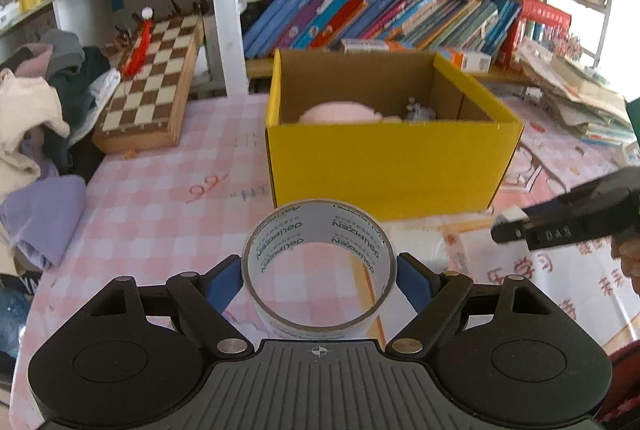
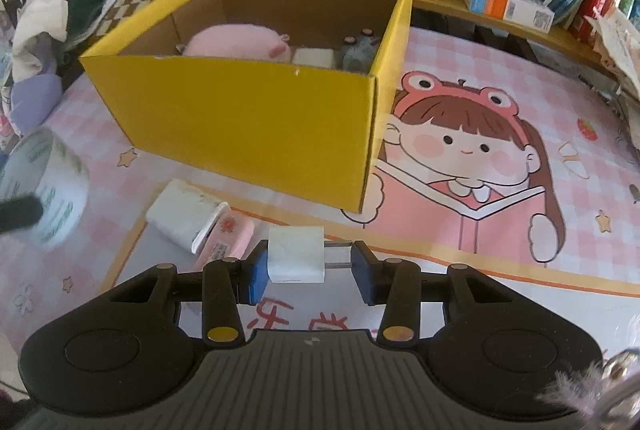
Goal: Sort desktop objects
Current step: 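Grasp the tape roll rim with the left gripper while the right gripper grasps the white cube, then carry the tape roll and white cube over the yellow box, then lower the tape roll and cube into the box and open both grippers, then withdraw both grippers from the box back over the table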
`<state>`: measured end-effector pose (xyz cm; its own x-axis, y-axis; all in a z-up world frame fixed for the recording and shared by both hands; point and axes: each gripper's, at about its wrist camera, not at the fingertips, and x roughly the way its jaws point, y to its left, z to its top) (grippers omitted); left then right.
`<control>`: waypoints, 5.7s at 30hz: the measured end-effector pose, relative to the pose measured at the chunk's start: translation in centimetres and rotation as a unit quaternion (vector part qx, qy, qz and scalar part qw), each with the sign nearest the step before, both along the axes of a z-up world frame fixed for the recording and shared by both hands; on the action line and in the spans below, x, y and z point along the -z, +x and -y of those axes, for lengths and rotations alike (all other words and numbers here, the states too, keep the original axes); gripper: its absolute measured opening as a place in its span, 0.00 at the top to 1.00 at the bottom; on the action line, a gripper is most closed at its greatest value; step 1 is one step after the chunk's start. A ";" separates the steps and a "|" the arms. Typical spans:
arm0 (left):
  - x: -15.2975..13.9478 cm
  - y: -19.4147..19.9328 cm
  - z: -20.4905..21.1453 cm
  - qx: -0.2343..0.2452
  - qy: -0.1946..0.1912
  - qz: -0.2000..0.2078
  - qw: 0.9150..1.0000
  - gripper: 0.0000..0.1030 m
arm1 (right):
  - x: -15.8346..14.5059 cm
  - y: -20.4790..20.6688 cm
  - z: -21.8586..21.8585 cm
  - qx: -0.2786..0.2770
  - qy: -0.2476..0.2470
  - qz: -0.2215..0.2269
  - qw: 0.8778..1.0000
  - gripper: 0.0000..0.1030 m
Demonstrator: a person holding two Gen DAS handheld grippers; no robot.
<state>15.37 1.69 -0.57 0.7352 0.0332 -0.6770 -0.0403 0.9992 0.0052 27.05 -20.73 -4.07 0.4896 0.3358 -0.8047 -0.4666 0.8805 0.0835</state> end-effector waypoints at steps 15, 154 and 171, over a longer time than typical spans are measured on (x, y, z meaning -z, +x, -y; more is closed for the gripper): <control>-4.9 1.3 0.4 0.033 0.004 0.075 0.997 0.19 | -6.1 -1.2 3.1 0.015 0.016 0.094 0.995 0.61; -6.6 0.4 -0.8 0.098 0.040 0.086 0.991 0.10 | -10.9 -3.2 -1.5 -0.080 -0.015 0.161 0.984 0.33; -4.2 -3.0 -2.0 0.087 0.019 0.057 0.994 0.10 | -7.3 -7.9 -0.9 -0.029 -0.020 0.130 0.991 0.29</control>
